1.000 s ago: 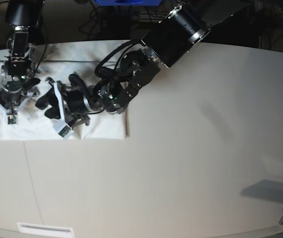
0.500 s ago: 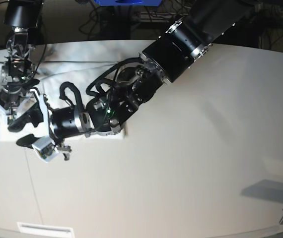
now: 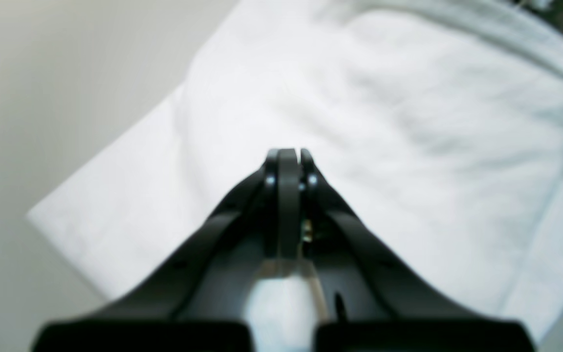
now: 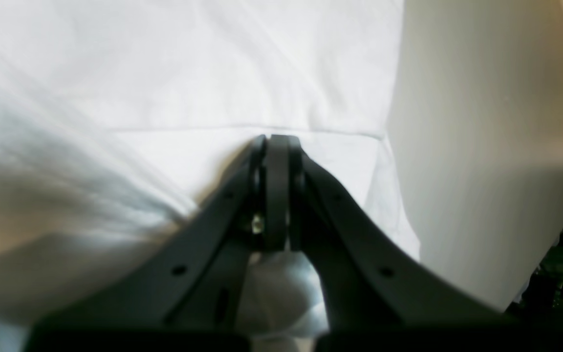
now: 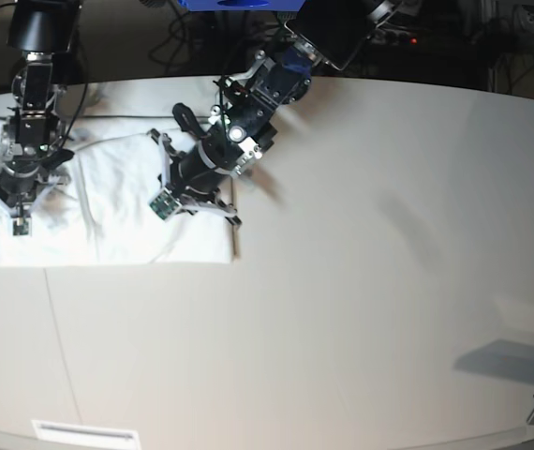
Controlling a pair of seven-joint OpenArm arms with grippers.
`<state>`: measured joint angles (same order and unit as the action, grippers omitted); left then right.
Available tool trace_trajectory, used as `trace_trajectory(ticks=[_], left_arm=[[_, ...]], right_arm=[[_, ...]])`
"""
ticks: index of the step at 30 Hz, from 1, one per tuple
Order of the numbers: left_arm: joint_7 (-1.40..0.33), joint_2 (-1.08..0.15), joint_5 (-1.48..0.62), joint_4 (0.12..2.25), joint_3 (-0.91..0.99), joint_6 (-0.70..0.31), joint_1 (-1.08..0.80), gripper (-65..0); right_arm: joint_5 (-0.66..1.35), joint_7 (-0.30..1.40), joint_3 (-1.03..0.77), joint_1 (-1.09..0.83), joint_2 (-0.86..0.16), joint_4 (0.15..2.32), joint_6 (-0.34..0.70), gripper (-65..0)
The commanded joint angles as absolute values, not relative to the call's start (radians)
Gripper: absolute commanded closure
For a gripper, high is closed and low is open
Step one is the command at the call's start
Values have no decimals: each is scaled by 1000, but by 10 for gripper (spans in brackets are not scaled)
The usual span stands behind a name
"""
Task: Fold the T-shirt properly
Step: 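Lay the folded end down, open the left gripper and withdraw it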
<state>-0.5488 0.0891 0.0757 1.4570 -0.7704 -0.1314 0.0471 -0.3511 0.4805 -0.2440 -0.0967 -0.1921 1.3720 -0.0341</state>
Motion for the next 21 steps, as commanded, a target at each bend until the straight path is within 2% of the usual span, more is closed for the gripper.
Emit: trace_trajectory(ticks=[1,3,6,8,13,15,21], left_arm=[[-516,105,56,1484,-756,-130,64,0],[-519,102,12,1484,-730,-130,61,-39],[-522,101,-12,1465,-711,-130,61,-180],[-522,101,-13,1437,-714,-130,65,-239],[-522,101,-12,1353,-714,-130,70,-242],[-522,84,-4,1328,-713,-130,71,-242],[-524,42,133,1316,-696,-130,62,-242]], right_arm=[[-332,536,-245,-94,-193,1371,-10,-3],[-332,536,-245,-90,-193,1371,-10,-3],[-332,536,-245,-87,-191,1371,-10,-4],[-332,536,-245,-87,-191,1372,-10,-16],[-331,542,-246,-97,-191,1472,-10,-155],[-331,547,-246,-110,-191,1527,-10,-192],[-332,607,-254,-113,-193,1681,-10,-199]])
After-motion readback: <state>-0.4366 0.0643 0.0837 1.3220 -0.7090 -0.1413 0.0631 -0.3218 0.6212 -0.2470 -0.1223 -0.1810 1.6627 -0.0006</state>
